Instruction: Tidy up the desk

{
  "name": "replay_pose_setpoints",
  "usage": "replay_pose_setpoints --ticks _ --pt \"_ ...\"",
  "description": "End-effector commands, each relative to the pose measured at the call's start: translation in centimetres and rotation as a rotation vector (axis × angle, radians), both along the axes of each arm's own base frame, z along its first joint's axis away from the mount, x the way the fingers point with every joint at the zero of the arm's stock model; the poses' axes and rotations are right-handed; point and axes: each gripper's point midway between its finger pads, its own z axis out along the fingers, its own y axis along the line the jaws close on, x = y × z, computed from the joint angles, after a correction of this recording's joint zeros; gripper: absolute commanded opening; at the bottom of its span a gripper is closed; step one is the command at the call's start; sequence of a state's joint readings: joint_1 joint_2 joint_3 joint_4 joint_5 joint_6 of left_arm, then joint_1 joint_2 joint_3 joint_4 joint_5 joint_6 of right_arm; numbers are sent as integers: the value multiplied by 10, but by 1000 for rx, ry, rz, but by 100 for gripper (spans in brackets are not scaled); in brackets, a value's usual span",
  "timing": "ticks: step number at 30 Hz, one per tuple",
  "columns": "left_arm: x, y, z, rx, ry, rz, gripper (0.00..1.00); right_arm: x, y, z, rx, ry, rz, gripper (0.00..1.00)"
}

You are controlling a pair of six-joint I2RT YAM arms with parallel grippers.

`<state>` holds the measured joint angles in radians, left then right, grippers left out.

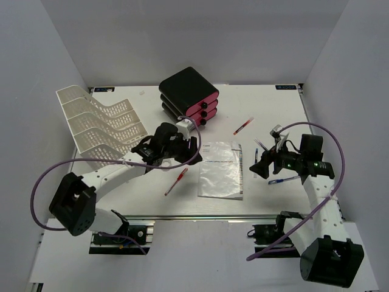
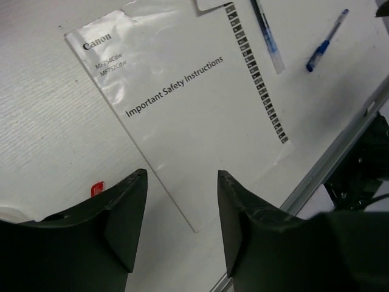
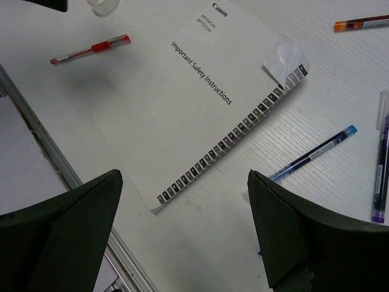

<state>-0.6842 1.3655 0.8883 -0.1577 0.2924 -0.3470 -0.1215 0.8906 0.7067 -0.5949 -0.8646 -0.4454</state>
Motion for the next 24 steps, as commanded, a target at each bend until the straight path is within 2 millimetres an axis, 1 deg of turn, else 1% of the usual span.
replay_pose_setpoints --ticks 1,2,3,4,5,6,7,8,9,11,12,13,14,15,16,17,18,19,20,22,24 --pt "18 -3 8 29 -52 32 59 10 5 7 20 -26 23 88" --pt "19 -7 3 36 -50 9 56 12 6 6 16 -18 25 86" --pt "21 -11 4 28 -59 -5 54 15 5 7 12 -17 20 82" --pt "17 -16 2 19 -52 -49 54 18 6 2 9 0 23 79" --pt "21 -18 -2 13 -44 -66 60 22 7 3 15 10 11 76" --pt "18 -20 -4 2 -34 -84 65 25 7 -1 15 44 -9 72" --pt "15 -22 -6 -16 -24 -91 72 27 8 -3 14 55 -8 72" --pt "14 -26 -3 -49 -35 -106 79 29 8 -5 9 62 -14 72" --pt "9 -25 -8 -52 -19 -113 89 32 7 -8 -6 69 -28 72" --pt "6 -27 -9 -52 -11 -141 94 35 10 -15 -16 96 -33 76" --pt "8 -28 -6 -50 -20 -143 96 39 9 -19 -31 100 -49 77" --pt "7 -27 -7 -33 -20 -150 96 41 11 -20 -33 110 -56 78" --pt "10 -25 -8 -21 -28 -143 97 44 9 -21 -39 120 -78 78" --pt "11 -25 -6 -18 -35 -142 97 46 13 -27 -57 132 -74 79" --pt "14 -23 -6 -18 -41 -135 97 49 16 -28 -60 146 -88 80" --pt "14 -23 -6 -20 -42 -138 97 51 17 -31 -68 153 -91 84" --pt "13 -23 -7 -21 -38 -141 97 52 20 -38 -86 173 -88 87" --pt "12 -24 -7 -27 -37 -147 98 57 20 -37 -86 168 -97 89" --pt "11 -25 -9 -30 -29 -152 98 60 20 -44 -98 188 -106 88" --pt "12 -26 -10 -36 -29 -154 98 65 25 -44 -102 185 -105 88" --pt "11 -26 -13 -37 -19 -151 98 68 29 -52 -105 214 -99 88"
